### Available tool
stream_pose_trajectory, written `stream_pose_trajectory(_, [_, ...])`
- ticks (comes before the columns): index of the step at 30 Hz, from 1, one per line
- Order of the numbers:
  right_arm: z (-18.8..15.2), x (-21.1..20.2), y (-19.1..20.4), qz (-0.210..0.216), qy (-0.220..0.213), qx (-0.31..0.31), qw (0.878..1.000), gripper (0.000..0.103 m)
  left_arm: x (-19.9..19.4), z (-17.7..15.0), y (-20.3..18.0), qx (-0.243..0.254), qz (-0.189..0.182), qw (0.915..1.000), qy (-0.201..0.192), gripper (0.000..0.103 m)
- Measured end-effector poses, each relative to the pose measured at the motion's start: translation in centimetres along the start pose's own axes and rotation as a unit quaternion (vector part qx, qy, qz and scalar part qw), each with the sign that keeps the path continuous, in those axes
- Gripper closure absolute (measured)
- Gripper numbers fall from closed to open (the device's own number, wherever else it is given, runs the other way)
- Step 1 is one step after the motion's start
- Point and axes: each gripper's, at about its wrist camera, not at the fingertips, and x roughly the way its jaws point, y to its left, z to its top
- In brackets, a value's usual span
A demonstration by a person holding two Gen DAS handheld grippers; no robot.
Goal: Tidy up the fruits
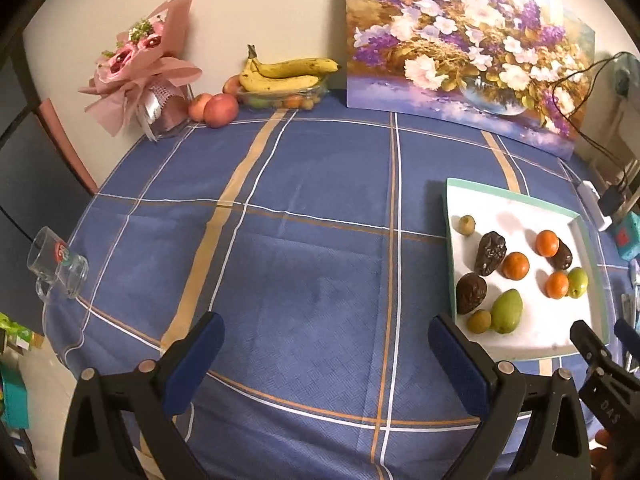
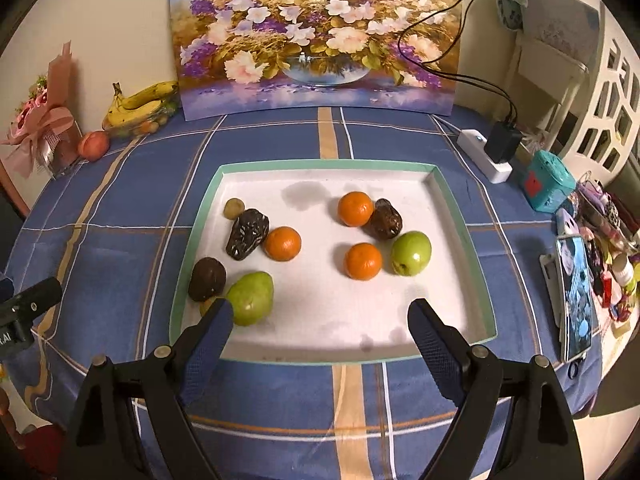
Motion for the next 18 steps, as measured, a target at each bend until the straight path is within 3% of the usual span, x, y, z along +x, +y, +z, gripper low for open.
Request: stream_pose_trajectory(18, [-0.12,-0.29,0.19,0.001,-0.003,-0.006,1.0,0.014,0.82,-0.4,-0.95,0.027,-0.008,0.999,0.036,0.0])
